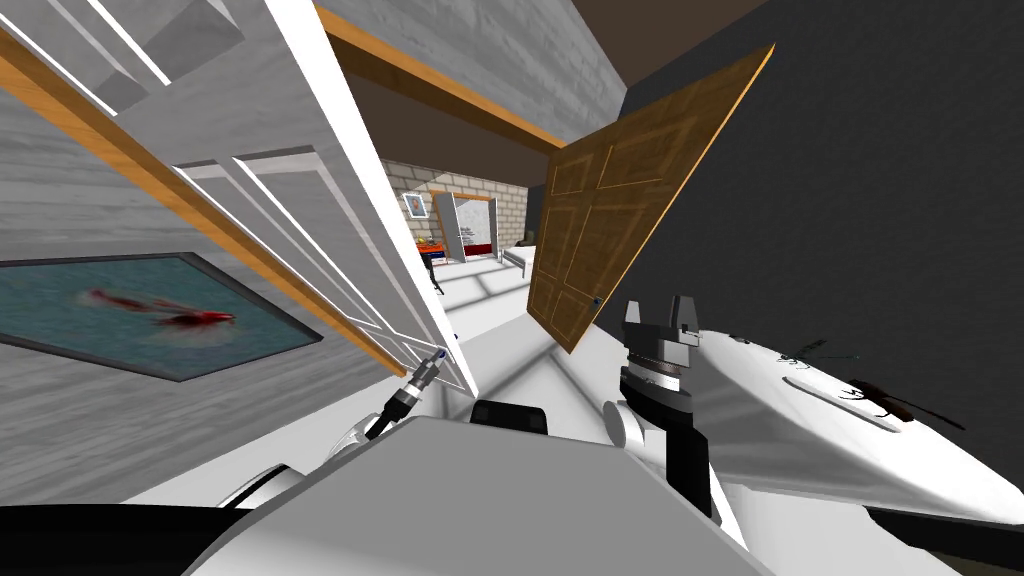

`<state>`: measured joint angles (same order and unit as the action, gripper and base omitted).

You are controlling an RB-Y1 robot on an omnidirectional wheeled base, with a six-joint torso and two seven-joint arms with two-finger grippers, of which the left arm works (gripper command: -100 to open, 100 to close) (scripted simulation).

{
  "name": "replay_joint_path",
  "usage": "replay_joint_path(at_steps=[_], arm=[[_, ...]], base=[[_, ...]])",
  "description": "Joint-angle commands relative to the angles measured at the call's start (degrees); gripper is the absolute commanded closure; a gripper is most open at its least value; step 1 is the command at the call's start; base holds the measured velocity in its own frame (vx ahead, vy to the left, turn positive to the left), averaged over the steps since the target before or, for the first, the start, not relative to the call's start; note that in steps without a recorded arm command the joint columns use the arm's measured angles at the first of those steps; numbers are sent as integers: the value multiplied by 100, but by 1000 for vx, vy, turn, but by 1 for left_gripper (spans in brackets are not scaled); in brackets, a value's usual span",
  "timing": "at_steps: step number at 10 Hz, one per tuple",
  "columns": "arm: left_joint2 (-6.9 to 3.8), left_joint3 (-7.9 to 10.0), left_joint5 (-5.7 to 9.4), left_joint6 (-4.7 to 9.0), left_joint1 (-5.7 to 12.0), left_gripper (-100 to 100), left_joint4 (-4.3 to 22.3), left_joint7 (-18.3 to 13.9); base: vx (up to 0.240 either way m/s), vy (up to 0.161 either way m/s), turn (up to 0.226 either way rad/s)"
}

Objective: Pull the door open

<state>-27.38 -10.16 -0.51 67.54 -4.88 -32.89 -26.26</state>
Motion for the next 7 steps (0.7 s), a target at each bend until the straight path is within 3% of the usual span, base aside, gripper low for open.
replay_joint_path(at_steps=[1, 6, 7], arm=[[-27, -32, -17, 135, -6, 100, 109, -29], [-119, -76, -38, 391, -31, 100, 265, -95], [-83, -98, -53, 333, -54, 100, 215, -85]], base=[[-205, 118, -184], [-201, 99, -142], [-77, 36, -30]])
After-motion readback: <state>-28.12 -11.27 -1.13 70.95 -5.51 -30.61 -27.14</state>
